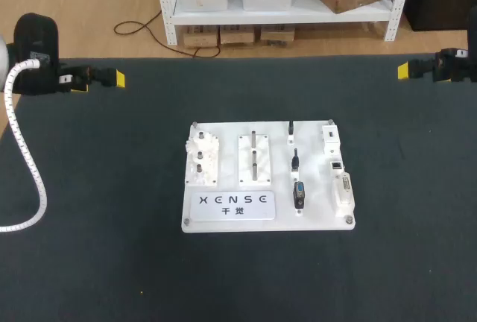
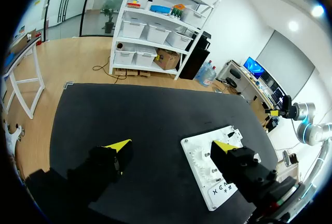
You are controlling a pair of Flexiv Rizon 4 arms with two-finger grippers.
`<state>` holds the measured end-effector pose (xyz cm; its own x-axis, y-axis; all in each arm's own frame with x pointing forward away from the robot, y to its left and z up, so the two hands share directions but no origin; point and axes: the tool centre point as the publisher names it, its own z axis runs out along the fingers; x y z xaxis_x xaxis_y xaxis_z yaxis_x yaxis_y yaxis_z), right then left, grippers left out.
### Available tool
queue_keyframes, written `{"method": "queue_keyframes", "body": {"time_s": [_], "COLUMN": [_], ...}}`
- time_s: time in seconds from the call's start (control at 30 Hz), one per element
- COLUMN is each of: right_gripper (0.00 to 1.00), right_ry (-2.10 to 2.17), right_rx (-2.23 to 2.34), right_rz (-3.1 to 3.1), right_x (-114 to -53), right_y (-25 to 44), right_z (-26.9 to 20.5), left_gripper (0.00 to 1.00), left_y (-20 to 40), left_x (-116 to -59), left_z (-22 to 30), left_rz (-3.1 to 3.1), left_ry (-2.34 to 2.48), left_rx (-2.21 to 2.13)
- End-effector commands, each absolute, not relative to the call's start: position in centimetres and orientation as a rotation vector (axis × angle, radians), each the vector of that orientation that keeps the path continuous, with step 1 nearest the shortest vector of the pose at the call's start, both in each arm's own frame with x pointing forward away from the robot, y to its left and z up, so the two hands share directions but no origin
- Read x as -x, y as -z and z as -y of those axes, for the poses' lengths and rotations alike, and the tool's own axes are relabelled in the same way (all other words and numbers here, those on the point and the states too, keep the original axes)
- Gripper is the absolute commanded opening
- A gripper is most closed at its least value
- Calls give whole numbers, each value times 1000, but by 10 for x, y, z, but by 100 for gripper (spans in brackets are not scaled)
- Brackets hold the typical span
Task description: Insert the Ethernet cable into its matching sockets.
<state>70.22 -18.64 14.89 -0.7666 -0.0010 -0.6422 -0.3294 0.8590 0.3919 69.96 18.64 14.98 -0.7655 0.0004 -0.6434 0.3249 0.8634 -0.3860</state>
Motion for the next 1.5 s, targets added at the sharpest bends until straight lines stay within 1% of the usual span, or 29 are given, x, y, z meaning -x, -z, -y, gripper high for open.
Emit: {"method": "queue_keyframes", "body": {"time_s": [0.03, 0.33, 0.4, 0.63, 0.93, 1.23, 1.5], "right_gripper": [100, 100, 100, 100, 100, 100, 100], "right_ry": [-649, -649, -649, -649, -649, -649, -649], "right_rx": [237, 237, 237, 237, 237, 237, 237], "right_rz": [-2372, -2372, -2372, -2372, -2372, -2372, -2372], "right_x": [-701, -701, -701, -701, -701, -701, -701], "right_y": [-150, -150, -150, -150, -150, -150, -150], "right_z": [186, 186, 186, 186, 186, 186, 186], "left_gripper": [100, 100, 100, 100, 100, 100, 100], "left_y": [-151, -151, -154, -160, -151, -144, -131], "left_x": [-700, -700, -704, -713, -705, -671, -655], "left_z": [-185, -185, -178, -128, -61, -11, 7], "left_rz": [-2381, -2381, -2314, -1989, -1614, -1387, -1374], "left_ry": [632, 632, 656, 757, 863, 833, 830], "left_rx": [-231, -231, -357, -926, -1367, -1630, -1710]}}
